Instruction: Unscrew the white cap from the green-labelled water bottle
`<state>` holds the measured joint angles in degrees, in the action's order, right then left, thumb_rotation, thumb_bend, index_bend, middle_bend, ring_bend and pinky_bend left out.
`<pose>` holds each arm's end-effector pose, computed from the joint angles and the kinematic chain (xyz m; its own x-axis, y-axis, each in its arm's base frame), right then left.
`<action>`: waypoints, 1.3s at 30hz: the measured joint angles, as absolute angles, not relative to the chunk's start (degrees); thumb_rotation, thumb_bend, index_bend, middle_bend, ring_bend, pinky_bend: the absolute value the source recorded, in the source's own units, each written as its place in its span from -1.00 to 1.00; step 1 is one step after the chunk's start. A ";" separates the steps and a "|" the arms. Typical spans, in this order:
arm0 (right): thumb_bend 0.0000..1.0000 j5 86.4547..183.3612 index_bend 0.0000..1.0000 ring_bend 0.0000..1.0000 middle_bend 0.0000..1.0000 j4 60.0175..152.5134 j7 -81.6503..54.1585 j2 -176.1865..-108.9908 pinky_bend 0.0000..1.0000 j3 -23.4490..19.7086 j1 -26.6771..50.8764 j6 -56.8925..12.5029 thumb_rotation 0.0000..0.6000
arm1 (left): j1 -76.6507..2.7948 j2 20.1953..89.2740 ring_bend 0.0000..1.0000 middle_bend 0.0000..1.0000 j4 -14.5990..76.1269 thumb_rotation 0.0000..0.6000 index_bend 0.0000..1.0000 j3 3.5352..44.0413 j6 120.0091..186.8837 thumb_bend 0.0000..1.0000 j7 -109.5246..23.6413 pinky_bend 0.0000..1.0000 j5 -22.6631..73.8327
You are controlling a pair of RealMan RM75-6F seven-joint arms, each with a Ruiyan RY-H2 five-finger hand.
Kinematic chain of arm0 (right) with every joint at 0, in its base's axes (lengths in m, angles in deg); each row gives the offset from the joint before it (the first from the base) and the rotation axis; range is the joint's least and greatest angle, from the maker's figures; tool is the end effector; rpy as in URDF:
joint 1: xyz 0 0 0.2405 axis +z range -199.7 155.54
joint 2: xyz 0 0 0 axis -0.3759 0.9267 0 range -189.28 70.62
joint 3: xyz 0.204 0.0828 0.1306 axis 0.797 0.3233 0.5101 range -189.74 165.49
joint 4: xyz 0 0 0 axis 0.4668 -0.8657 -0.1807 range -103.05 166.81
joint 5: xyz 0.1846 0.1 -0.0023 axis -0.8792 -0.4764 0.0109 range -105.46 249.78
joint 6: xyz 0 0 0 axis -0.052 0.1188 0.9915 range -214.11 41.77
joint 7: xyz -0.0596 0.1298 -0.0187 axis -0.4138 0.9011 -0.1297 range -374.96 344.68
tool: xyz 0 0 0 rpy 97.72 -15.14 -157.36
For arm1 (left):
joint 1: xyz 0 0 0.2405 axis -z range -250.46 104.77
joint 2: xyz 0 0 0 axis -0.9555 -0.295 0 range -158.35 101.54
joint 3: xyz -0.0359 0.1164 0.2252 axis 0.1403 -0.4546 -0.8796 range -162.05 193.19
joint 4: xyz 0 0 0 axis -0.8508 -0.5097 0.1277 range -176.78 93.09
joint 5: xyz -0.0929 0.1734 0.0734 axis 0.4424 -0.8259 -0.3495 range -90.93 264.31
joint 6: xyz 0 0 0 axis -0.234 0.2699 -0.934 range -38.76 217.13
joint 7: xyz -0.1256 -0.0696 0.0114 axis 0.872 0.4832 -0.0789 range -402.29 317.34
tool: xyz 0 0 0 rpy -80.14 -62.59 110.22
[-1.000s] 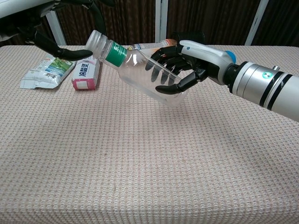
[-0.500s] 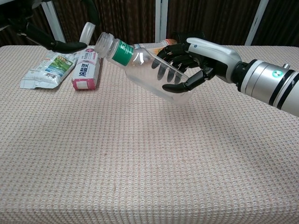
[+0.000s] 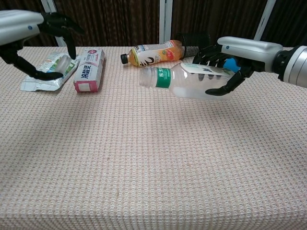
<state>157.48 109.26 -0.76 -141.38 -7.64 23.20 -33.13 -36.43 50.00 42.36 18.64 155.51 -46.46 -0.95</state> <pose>-0.1597 -0.3557 0.0112 0.3522 -0.3470 0.8692 -0.8411 -0.5248 0.1313 -0.1827 0.3160 0.0453 0.4738 0.0906 0.8760 0.7643 -0.5364 -0.3579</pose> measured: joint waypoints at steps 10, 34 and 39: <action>0.26 152.78 0.30 -0.13 0.12 110.77 -12.43 -140.91 -0.01 -6.68 22.85 -34.54 1.00 | -36.24 53.39 -1.00 -0.77 43.58 1.00 -0.55 18.49 147.17 -0.65 -63.64 -0.99 10.75; -0.57 144.39 -1.00 -1.00 -0.83 115.61 -28.51 -140.57 -0.86 -5.34 19.32 -30.52 1.00 | -46.16 39.28 -1.00 -0.78 49.59 1.00 -0.62 20.32 160.67 -0.75 -45.11 -0.99 7.15; -0.53 148.27 -1.00 -0.96 -0.72 117.80 -24.01 -135.24 -0.82 -7.17 12.22 -19.93 1.00 | -50.77 37.82 -1.00 -0.78 45.80 1.00 -0.61 19.52 165.00 -0.75 -42.39 -1.00 7.68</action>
